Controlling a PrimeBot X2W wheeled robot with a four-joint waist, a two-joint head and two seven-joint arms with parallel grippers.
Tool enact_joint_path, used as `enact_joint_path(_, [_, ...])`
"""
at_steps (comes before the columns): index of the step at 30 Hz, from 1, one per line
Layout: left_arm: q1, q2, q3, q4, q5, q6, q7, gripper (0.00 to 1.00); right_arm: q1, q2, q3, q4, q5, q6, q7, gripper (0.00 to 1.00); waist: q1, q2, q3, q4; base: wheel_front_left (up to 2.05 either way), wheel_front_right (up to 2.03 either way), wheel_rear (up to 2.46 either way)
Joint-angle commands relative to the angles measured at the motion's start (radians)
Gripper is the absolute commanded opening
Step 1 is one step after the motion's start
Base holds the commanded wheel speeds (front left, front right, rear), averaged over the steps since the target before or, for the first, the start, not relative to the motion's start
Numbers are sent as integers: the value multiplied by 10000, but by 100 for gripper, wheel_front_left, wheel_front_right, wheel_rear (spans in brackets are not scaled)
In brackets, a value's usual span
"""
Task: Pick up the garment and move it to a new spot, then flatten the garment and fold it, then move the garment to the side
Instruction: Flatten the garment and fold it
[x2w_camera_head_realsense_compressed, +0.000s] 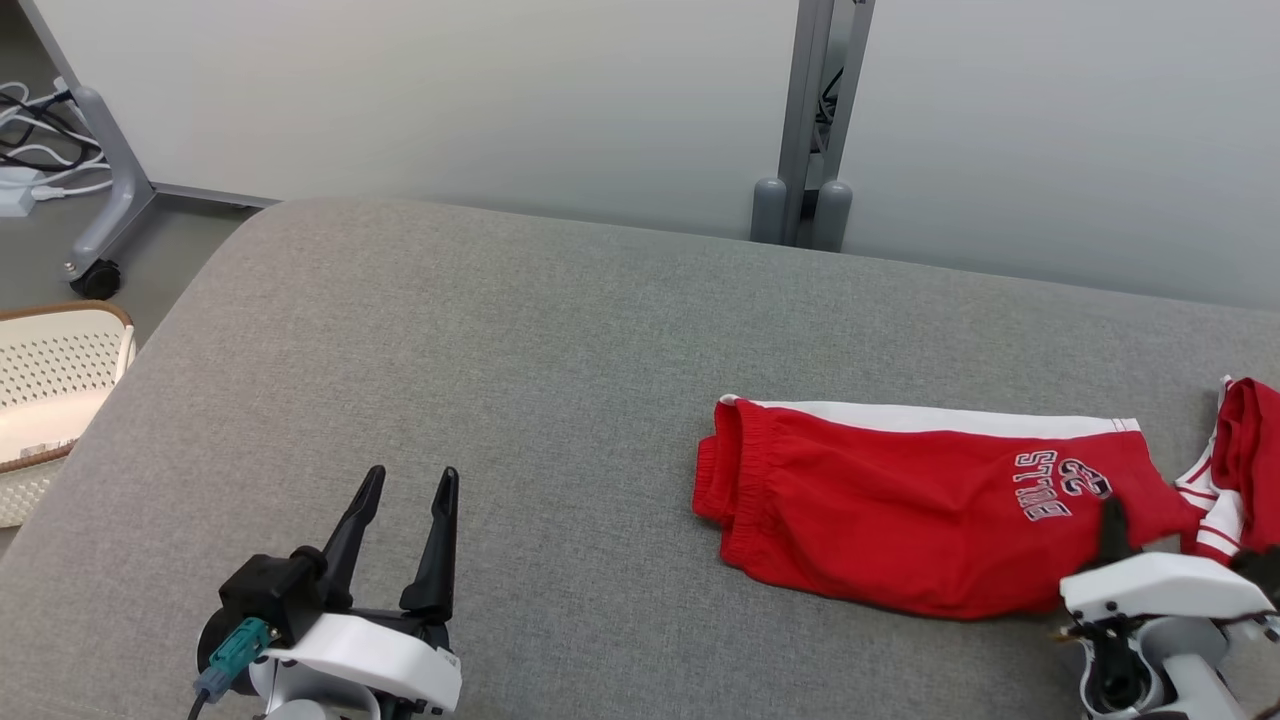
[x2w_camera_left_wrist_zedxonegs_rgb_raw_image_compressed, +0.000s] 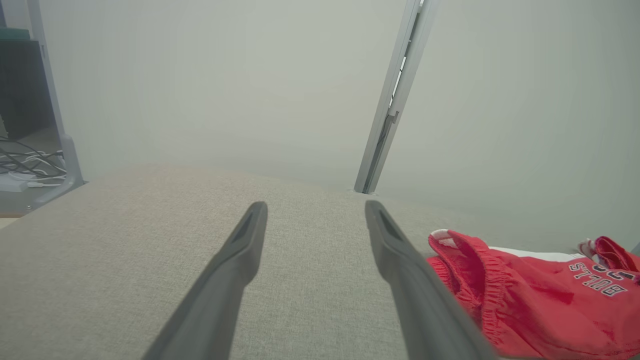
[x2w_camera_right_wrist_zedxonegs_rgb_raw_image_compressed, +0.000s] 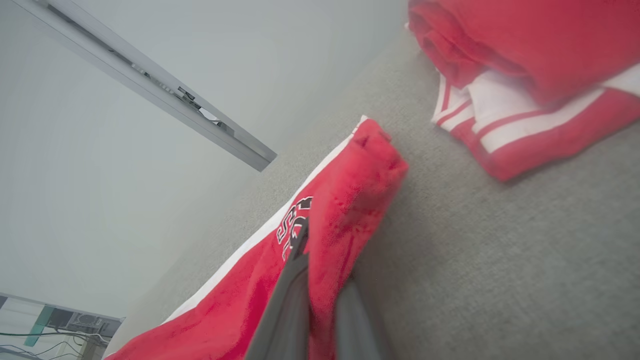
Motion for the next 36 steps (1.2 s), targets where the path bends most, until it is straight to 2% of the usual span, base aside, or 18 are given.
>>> enact_joint_path(1, [98,39,-7,22,57,-37,-24,100,54,-34,265,-203,210,4,-55,0,0,-1,-35,4,0,0,0])
enact_joint_path(14, [394,45,285,131,-341,-30,-24,100,1074,-34,4285,-3132,1145,4,-36,0,0,-1,-390,350,0,0,0])
enact_joint_path(21, [552,40,371,229,-316,-38,-24,100,994,-47,5508,-3698,529,4,-36,0,0,-1,-346,759,0,0,0])
enact_joint_path(26, [449,40,290,256,-363,-56,-24,100,885,-53,5348,-3822,89,4,-37,0,0,-1,-269,1047,0,0,0])
enact_joint_path(32, [434,37,295,224,-410,-67,-24,100,929,-44,3809,-3690,-179,4,-35,0,0,-1,-147,1167,0,0,0])
enact_joint_path(36, [383,37,266,253,-427,-73,-26,100,713,-30,3136,-3718,-888,4,-35,0,0,-1,-84,1171,0,0,0])
